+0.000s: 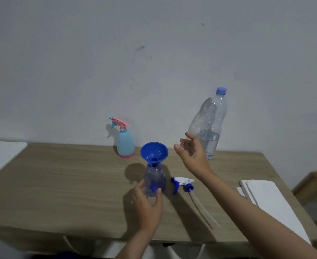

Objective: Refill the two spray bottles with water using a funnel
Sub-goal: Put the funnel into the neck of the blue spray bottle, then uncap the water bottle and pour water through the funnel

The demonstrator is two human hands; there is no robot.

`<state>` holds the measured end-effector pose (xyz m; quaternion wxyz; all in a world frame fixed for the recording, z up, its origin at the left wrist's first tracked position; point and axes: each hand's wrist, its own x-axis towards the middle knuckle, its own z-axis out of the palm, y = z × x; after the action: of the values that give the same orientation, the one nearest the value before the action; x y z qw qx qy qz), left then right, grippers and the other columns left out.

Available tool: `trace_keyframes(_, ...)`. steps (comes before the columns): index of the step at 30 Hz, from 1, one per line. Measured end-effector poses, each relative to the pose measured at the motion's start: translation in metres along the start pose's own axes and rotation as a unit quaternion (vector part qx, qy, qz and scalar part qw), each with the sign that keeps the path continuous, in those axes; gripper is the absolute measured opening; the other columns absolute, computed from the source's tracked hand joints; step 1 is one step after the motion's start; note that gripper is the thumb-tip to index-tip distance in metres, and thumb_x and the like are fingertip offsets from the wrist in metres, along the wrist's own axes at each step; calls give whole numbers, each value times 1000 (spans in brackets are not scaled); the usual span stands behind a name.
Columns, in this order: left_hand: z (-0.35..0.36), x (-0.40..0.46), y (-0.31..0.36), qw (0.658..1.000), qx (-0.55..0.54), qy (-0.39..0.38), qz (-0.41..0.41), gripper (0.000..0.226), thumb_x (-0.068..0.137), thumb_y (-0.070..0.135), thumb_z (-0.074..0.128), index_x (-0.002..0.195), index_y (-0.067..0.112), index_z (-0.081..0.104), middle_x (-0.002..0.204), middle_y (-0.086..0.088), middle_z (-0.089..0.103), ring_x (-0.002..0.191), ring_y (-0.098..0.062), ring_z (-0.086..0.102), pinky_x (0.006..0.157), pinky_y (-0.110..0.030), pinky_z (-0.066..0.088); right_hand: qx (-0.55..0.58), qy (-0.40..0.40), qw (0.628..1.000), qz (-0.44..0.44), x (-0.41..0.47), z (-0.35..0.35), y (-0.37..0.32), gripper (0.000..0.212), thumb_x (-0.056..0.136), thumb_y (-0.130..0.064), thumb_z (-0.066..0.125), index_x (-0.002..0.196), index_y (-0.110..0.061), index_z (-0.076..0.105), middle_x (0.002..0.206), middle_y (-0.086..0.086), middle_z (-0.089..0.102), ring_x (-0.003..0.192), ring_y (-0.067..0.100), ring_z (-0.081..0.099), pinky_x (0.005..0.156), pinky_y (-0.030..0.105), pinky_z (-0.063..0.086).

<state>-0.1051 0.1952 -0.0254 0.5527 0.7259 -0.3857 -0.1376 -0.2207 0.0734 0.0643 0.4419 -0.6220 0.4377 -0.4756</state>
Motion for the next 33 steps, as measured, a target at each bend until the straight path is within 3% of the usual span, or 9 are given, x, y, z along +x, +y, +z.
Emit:
trace_keyframes(3,31,-23,22,998,-54,1,23,45,71,9,79,109,12,56,102,-7,62,89,-18,62,78,-44,54,-25,42,998,-50,18,-37,-9,56,82,-27,73,131,-18,46,119,4,59,111,12,58,100,32,47)
trace_keyframes(6,71,-19,54,993,-90,-61,40,46,76,13,75,115,19,51,113,2,57,102,-7,57,88,-26,48,-69,90,990,-89,46,-75,-18,51,82,-27,72,127,-16,51,116,4,61,110,14,59,99,32,46)
trace_keyframes(9,112,7,89,988,-79,-113,64,54,78,22,73,124,14,47,122,6,49,114,-10,50,93,-15,36,-104,142,976,-127,80,-108,-25,47,83,-29,72,124,-15,53,117,3,61,107,14,59,96,31,47)
trace_keyframes(13,163,59,127,982,-62,-158,84,76,72,45,70,134,17,37,131,5,40,123,-15,44,100,-29,41,-167,154,959,-167,130,-142,-35,48,85,-28,69,128,-15,51,118,0,54,110,18,55,94,29,44)
trace_keyframes(19,217,117,170,975,-67,-200,69,99,69,35,82,145,19,20,146,0,30,131,-17,35,100,-25,35,-291,31,940,-173,187,-161,-35,58,90,-32,61,142,-22,39,138,6,47,129,23,41,99,27,32)
trace_keyframes(22,237,128,174,972,-87,-214,47,101,68,34,83,145,19,19,146,-1,37,132,-19,38,104,-28,37,-284,-1,942,-179,195,-162,-33,50,90,-29,62,137,-17,48,132,3,56,116,19,54,95,24,40)
trace_keyframes(27,247,123,173,973,-117,-195,35,92,68,30,84,141,23,29,138,0,48,127,-20,46,104,-40,45,-221,70,950,-208,185,-163,-31,34,87,-28,68,117,-14,62,112,1,67,88,12,59,79,21,48)
trace_keyframes(30,236,112,174,975,-120,-180,50,82,67,29,86,133,23,39,127,3,55,120,-18,51,98,-31,47,-241,71,938,-237,172,-167,-34,32,87,-26,68,115,-11,63,106,4,69,86,15,62,79,27,53)
trace_keyframes(33,218,98,183,974,-130,-177,51,78,67,25,86,131,25,41,110,12,55,105,-10,53,76,-6,43,-240,92,930,-261,153,-169,-42,32,87,-26,68,115,-11,63,103,3,69,84,14,62,78,31,55)
